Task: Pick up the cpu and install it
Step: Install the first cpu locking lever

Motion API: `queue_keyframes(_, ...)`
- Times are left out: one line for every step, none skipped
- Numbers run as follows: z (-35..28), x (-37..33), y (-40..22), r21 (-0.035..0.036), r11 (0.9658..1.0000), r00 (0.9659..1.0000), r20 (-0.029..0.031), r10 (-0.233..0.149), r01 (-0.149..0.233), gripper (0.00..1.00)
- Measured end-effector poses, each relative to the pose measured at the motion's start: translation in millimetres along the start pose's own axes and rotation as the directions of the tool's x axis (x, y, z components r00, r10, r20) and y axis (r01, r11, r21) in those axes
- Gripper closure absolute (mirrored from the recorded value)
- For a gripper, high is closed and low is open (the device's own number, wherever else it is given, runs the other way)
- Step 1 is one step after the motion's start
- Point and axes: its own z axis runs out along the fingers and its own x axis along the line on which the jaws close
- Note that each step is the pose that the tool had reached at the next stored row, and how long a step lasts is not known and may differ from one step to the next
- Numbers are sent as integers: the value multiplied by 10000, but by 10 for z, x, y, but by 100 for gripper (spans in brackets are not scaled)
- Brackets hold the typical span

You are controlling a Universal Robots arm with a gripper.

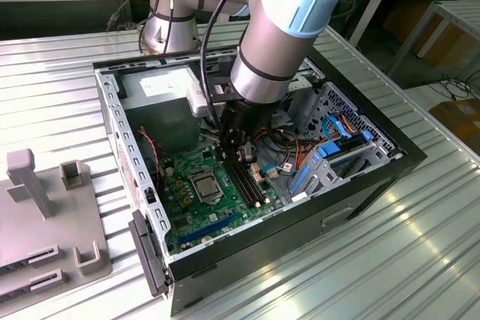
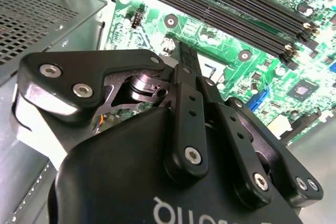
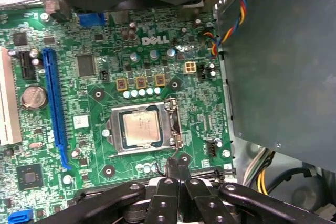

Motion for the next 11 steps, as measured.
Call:
queue_keyframes(0, 1, 0, -1, 10000, 10000, -8, -21, 21, 89)
queue_keyframes(3, 1, 0, -1, 10000, 10000, -8, -44, 44, 89)
queue_keyframes(5, 1, 0, -2, 10000, 10000, -9, -67, 67, 89)
queue_keyframes(7, 3, 0, -5, 9999, 9999, -12, -115, 115, 89)
queue_keyframes(10, 5, -1, -7, 9999, 9999, -14, -143, 143, 89)
queue_keyframes(15, 6, -2, -10, 9999, 9999, -17, -172, 172, 89)
queue_keyframes(27, 7, -3, -12, 9998, 9998, -19, -208, 208, 89)
queue_keyframes(35, 8, -3, -14, 9997, 9997, -21, -237, 237, 89)
queue_keyframes(40, 11, -4, -16, 9997, 9997, -25, -263, 263, 89)
queue_keyframes(41, 15, -4, -18, 9996, 9996, -28, -289, 289, 89)
queue_keyframes(42, 21, -4, -20, 9995, 9995, -31, -318, 318, 89)
